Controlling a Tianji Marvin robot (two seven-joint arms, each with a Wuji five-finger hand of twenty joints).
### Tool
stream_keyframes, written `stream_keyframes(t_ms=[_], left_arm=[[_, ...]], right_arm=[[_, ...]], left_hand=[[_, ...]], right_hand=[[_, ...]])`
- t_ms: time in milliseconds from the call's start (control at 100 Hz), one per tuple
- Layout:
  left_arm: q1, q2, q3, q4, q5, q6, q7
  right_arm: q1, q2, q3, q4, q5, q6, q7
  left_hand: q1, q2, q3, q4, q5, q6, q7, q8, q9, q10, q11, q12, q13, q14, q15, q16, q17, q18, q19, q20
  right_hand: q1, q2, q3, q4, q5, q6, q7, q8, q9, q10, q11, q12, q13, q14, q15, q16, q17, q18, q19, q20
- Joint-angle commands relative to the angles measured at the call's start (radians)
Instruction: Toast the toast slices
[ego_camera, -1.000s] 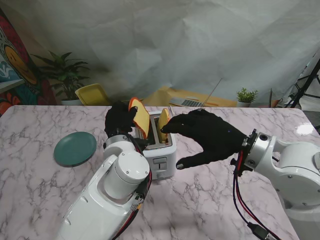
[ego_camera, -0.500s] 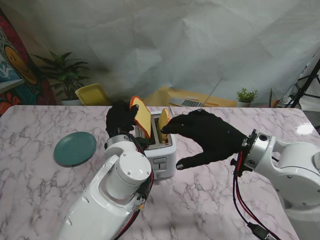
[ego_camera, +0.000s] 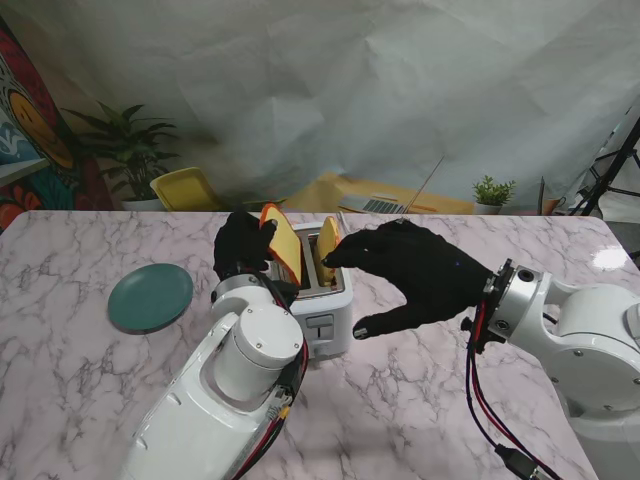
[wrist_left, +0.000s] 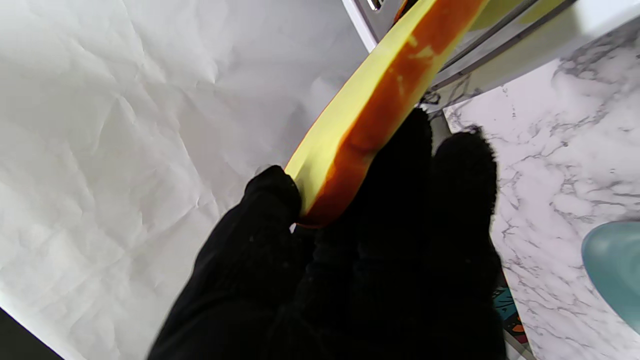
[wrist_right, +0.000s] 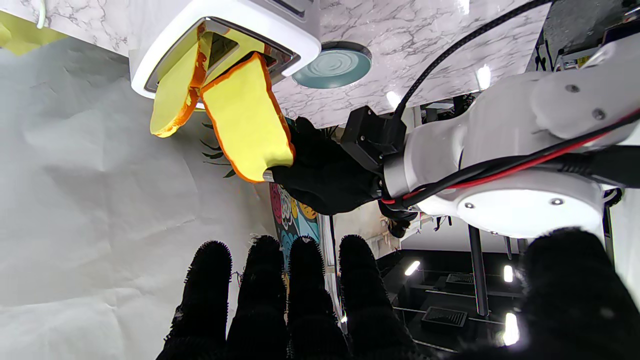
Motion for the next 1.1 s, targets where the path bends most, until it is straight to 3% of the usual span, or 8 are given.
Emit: stream_keyframes(t_ms=[0,680,1090], left_arm=[[0.006,-0.013,0.003,0.004,-0.007,0.008,0.001],[0.01,-0.01,-0.002,0.056,-0.035,0.016,-0.025],[0.019,-0.008,0.009,0.032,-0.087,-0.05,-0.013]], right_arm=[[0.001,0.002,-0.002,0.004,-0.004,0.0,0.002],[-0.006,0.001,-0.004,0.006,-0.006,0.0,-0.002],[-0.006,0.002,-0.005,0.004,-0.015,0.0,0.002]], left_hand=[[0.058,-0.01,0.03,-0.016,-0.001,0.146,0.052,0.044,-0.007,0.075,-0.002,0.0,0.004,-0.015,-0.048,-0.013,0.023,-0.04,-0.02,-0.025],[0.049,0.017,0.012,0.0,-0.003,0.15,0.008,0.032,-0.039,0.108,-0.021,-0.005,-0.038,0.024,-0.059,-0.007,-0.009,0.001,-0.055,-0.033],[0.025,0.048,-0.034,0.005,-0.006,0.127,-0.03,0.029,-0.067,0.104,-0.031,-0.006,-0.068,0.027,-0.061,0.002,-0.032,-0.009,-0.074,-0.027]], right_hand=[[-0.059,0.023,0.018,0.007,-0.021,-0.019,0.004,-0.015,-0.017,-0.01,-0.004,0.002,-0.009,-0.021,-0.034,-0.021,-0.002,-0.035,-0.017,-0.013],[-0.051,0.02,0.018,0.008,-0.02,-0.018,0.006,-0.015,-0.015,-0.008,-0.003,0.002,-0.005,-0.02,-0.034,-0.021,0.002,-0.033,-0.015,-0.012],[-0.043,0.02,0.016,0.008,-0.021,-0.015,0.006,-0.016,-0.016,-0.004,-0.001,0.003,-0.001,-0.019,-0.033,-0.02,0.005,-0.032,-0.013,-0.01]])
